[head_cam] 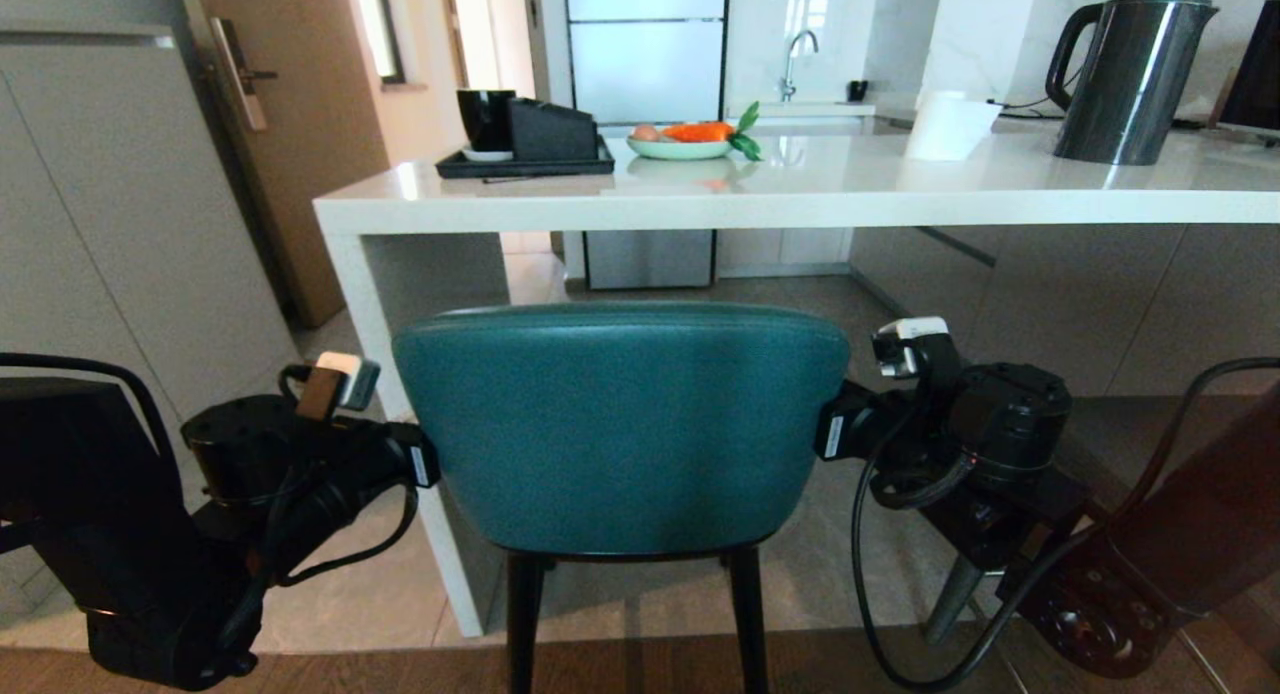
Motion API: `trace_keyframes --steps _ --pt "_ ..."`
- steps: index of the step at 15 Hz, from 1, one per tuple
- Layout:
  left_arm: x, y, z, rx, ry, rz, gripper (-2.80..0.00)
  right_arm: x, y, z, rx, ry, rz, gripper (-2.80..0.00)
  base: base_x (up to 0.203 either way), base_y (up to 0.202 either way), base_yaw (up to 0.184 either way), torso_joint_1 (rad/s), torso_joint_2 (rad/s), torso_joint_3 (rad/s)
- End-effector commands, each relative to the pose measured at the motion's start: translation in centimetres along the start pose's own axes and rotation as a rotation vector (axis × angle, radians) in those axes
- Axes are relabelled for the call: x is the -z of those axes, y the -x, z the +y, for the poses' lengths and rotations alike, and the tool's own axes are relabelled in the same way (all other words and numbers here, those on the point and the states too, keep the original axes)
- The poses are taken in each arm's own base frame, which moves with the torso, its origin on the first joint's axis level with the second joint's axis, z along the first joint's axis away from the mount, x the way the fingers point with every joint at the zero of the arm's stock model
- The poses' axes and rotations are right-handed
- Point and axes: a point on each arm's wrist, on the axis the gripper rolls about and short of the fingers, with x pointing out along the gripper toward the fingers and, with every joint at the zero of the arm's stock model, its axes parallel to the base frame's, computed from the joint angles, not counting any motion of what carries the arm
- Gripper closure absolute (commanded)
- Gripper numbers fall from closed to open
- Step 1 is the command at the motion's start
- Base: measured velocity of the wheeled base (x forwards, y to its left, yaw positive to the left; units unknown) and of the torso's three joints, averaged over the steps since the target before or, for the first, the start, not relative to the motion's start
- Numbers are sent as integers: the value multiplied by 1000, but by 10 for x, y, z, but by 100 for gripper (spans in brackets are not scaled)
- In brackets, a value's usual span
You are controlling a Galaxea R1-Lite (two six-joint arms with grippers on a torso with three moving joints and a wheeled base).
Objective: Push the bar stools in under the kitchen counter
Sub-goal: Push the blue chair back under the dining table
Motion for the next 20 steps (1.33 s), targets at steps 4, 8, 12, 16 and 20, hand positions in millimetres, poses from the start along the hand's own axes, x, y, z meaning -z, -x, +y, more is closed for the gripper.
trace_keyframes --steps 4,8,12,16,20 --pt "-4 0 0 -1 -2 -21 0 -4 -1 1 0 -6 -21 0 190 0 2 5 1 1" --pt "-2 -1 0 1 -1 -14 0 -4 -1 0 1 -6 -20 0 190 0 2 4 3 2" --pt "-4 0 0 1 -2 -19 0 -3 -1 1 0 -5 -17 0 189 0 2 3 0 2" --pt "-8 2 -1 -1 -4 -31 0 -3 0 0 7 -8 -18 0 166 0 -1 4 3 0" --pt "-4 6 0 -10 -2 -13 0 -5 1 0 7 -10 -33 0 0 0 0 0 0 0"
